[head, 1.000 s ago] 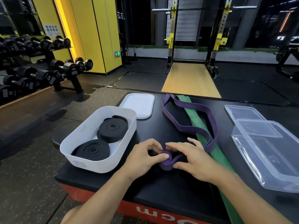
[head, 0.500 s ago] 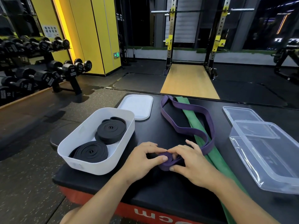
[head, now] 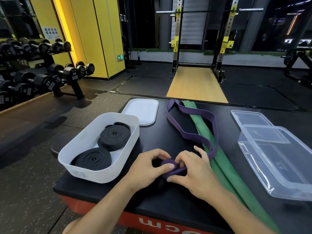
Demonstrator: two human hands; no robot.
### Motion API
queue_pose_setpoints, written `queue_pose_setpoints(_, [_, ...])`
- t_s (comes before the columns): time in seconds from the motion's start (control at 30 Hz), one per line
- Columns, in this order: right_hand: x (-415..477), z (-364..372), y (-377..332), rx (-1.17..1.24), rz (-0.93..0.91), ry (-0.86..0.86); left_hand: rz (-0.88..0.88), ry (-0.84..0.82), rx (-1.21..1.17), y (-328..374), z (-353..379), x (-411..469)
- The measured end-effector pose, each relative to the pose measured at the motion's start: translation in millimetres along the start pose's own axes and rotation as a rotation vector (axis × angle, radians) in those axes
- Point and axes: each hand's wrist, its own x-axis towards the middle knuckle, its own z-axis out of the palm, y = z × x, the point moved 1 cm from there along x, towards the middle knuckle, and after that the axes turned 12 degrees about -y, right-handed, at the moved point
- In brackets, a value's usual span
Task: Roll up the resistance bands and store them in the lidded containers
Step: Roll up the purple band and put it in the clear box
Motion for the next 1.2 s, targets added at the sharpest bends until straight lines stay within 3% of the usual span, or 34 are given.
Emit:
queue_pose_setpoints(0.17, [-4,8,-6,-0.067,-0.004,0.043,-0.001,-0.035,-0.043,3,0,-1])
queue_pose_setpoints(0.43, [4,-5,10,0.116,-0.045,-0.178,-0.009,-0.027,-0.041,4,-4,-4])
queue_pose_setpoints(0.63, [9,-13,-3,0.064,-0.102,-0.278,0.011,-0.025,-0.079,3,-4,-5])
queue_pose_setpoints(0.8, [3,-11,-8,-0.012,-0.122,-0.189,0.037,0.027,-0.082,2,0,-6])
queue_pose_setpoints(0.97, [6,-5,-7,-0.016,-0.011,-0.118,0.072,0.125,0.072,-2,0,-3])
queue_pose_setpoints(1.2, [18,8,-21,-0.021,0.140,0.065,0.031,0.162,0.026,-8,1,-1])
